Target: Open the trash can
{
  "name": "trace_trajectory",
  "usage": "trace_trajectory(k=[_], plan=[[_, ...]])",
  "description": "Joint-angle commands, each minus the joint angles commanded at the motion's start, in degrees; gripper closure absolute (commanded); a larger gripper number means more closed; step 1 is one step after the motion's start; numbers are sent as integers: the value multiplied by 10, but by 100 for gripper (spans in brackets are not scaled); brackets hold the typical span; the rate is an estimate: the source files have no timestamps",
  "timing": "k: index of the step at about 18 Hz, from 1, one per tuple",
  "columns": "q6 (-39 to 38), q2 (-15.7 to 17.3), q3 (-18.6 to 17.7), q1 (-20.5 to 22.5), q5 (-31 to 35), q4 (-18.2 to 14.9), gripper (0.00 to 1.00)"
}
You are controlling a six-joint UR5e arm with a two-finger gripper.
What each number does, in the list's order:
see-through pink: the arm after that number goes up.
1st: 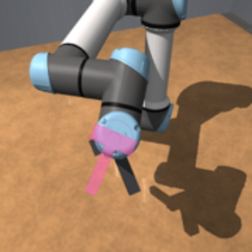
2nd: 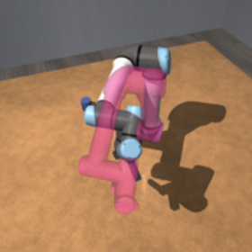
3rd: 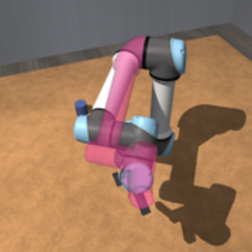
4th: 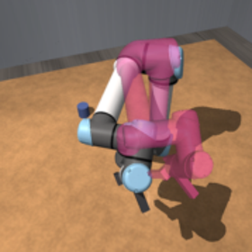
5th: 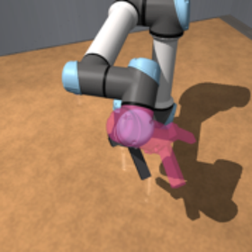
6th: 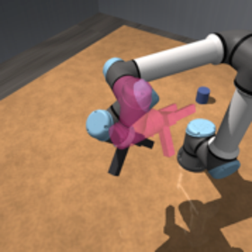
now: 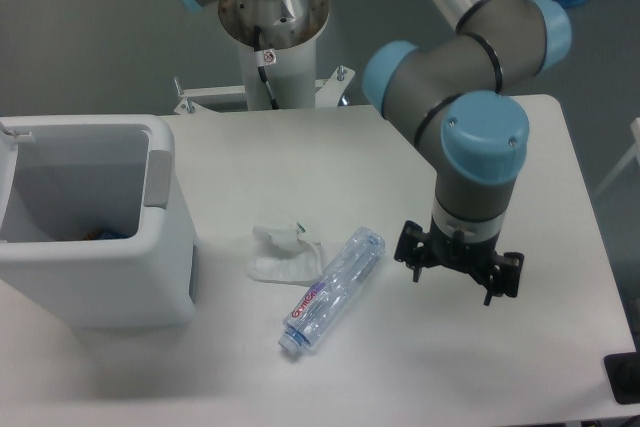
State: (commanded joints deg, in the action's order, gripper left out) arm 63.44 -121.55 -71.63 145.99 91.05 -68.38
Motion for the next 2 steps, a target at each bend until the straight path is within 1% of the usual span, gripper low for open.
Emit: trace_trajectory(k=[2], plan=[[11,0,-7,0,0,0,0]])
